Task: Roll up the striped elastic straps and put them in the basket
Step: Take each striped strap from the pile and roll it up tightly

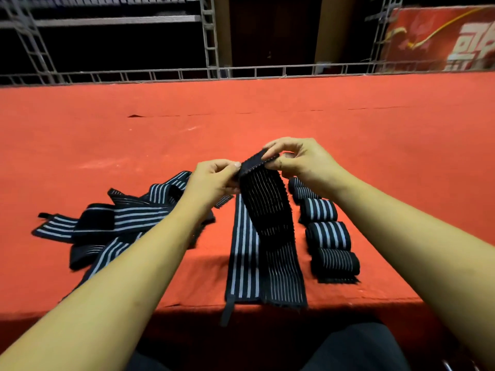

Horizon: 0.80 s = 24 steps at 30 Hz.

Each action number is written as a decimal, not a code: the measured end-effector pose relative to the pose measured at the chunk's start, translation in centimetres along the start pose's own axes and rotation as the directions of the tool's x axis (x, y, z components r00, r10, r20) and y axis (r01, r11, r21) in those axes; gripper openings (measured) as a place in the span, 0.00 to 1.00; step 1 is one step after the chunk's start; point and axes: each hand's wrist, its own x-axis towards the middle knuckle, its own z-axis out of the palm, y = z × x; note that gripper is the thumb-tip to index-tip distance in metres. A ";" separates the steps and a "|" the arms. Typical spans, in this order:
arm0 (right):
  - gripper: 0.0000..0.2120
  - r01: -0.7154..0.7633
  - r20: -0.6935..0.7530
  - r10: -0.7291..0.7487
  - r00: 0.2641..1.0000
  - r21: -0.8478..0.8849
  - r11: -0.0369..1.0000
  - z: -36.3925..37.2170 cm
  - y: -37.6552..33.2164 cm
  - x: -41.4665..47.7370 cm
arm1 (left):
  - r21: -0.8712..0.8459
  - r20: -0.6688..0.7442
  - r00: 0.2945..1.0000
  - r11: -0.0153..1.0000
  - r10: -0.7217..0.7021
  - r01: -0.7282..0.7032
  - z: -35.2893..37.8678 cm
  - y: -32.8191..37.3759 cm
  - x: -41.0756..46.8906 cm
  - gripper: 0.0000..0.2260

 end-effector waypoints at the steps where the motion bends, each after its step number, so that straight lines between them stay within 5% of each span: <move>1: 0.08 -0.003 -0.005 0.003 1.000 0.034 0.999 -0.1 -0.1 0.0 | -0.009 -0.037 0.999 1.000 -0.013 0.012 -0.3 0.3 0.2 0.11; 5: 0.04 -0.039 0.051 0.039 0.998 -0.002 0.999 -0.6 -1.1 -0.4 | -0.020 -0.079 0.997 1.000 -0.024 0.022 -1.3 1.1 0.7 0.09; 9: 0.06 -0.047 0.009 0.048 0.999 -0.135 0.990 0.0 -1.5 -0.3 | -0.054 0.082 0.995 0.997 -0.058 0.063 -1.4 2.0 0.4 0.07; 17: 0.08 -0.008 -0.022 0.007 1.000 -0.008 1.000 0.7 -1.6 -0.5 | 0.020 0.199 0.978 0.998 -0.058 0.056 -2.0 2.4 0.4 0.09; 24: 0.09 0.017 -0.012 -0.017 1.000 0.052 0.999 0.8 -1.2 -0.5 | 0.137 0.157 0.985 0.990 -0.067 0.046 -2.1 2.0 0.5 0.09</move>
